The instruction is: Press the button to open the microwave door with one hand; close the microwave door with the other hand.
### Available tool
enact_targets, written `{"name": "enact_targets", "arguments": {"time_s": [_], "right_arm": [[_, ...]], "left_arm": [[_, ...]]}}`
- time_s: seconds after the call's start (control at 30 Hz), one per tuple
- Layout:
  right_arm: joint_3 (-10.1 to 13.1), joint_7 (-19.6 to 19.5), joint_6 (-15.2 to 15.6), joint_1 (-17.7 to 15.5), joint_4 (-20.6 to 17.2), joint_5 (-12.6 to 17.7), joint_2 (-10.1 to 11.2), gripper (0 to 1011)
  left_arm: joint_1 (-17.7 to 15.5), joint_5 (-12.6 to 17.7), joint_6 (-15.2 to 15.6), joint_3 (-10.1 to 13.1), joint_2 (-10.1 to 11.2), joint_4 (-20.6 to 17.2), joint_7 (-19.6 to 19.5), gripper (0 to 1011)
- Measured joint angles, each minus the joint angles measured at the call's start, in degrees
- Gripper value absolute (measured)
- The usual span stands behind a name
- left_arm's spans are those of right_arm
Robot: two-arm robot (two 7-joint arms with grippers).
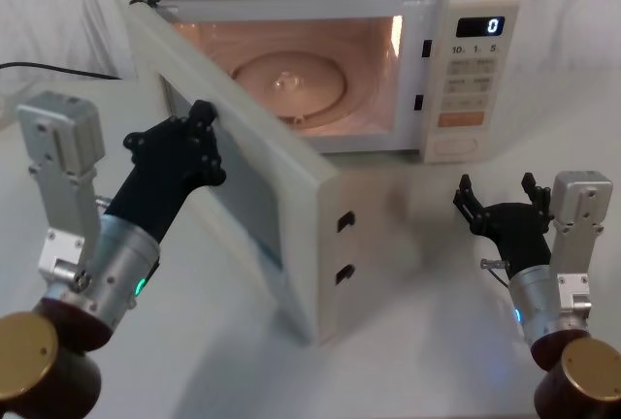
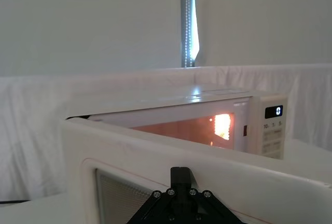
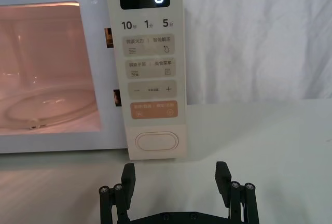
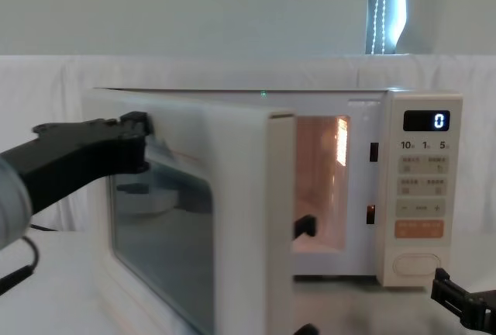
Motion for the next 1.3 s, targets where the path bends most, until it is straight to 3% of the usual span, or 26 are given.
{"name": "enact_targets", "arguments": {"time_s": [0.37, 0.73, 1.3], "right_arm": [[0.0, 0.0, 0.0, 0.0, 0.0, 0.0, 0.0, 1000], [0.0, 0.0, 0.0, 0.0, 0.0, 0.0, 0.0, 1000], [0.0, 0.0, 0.0, 0.0, 0.0, 0.0, 0.0, 1000]], "left_arm": [[-6.48, -1.91, 1.41, 2.8, -0.62, 5.53, -1.86, 0], [-12.41, -2.07, -0.8, 5.69, -2.13, 12.57, -2.42, 0], [-20.15, -2.48, -0.23, 7.82, -6.67, 20.97, -0.9, 0]]}}
